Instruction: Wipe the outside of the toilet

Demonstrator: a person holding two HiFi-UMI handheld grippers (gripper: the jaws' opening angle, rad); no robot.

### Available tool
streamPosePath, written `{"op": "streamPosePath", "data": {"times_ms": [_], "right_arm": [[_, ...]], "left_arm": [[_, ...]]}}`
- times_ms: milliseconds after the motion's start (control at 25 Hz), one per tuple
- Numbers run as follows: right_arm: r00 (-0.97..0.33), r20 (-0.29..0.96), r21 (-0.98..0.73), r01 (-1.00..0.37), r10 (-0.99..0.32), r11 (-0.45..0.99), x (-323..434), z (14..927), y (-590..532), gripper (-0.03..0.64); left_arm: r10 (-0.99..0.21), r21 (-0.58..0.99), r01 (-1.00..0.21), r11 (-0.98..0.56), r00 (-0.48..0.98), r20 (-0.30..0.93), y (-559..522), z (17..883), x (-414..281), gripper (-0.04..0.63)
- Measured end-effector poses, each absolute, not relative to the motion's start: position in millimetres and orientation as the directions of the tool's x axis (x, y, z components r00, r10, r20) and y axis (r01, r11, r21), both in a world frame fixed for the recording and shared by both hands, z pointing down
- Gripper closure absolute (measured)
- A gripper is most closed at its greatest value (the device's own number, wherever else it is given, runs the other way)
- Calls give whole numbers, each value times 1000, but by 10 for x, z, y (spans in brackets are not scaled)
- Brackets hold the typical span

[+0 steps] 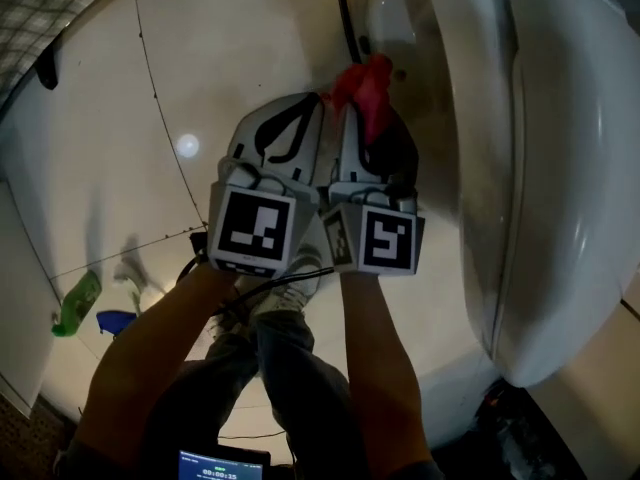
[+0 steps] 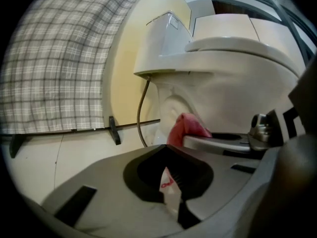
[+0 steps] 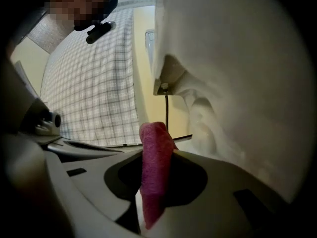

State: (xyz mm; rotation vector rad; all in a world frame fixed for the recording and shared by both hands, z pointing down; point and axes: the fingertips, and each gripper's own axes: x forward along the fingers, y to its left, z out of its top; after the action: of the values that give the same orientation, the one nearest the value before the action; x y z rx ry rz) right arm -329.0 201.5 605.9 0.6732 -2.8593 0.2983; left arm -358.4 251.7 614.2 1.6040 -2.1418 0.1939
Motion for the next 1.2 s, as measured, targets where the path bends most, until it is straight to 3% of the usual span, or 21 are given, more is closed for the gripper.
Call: {"op": "streamPosePath", "data": {"times_ms": [160,320,480,880,1200], "right_arm": [[-900,242,-169,-407,-362,898,-3831,6424,1810,528],[-887,250,-178,-437,-389,882,-3936,6684,1514,528],[-856,281,-167,-489,-434,856,-3467,6886,1443,528],[-716,466,-121,-633,-519,765,-1668,6765,2110,528],[-742,414,-150,-627,-527,765,-1735,5913,2511,528]], "left_arm": [[-872,90,-954,287,-222,436,2310,6427,-3829,589],[-877,86,-955,285,-224,425,2132,6598,-3970,589],[-863,78,-956,281,-216,456,2113,6768,-3845,590],[-847,165,-978,125,-19,531,2526,6553,-2597,589],[-840,126,-989,81,0,543,2852,5788,-2506,589]]}}
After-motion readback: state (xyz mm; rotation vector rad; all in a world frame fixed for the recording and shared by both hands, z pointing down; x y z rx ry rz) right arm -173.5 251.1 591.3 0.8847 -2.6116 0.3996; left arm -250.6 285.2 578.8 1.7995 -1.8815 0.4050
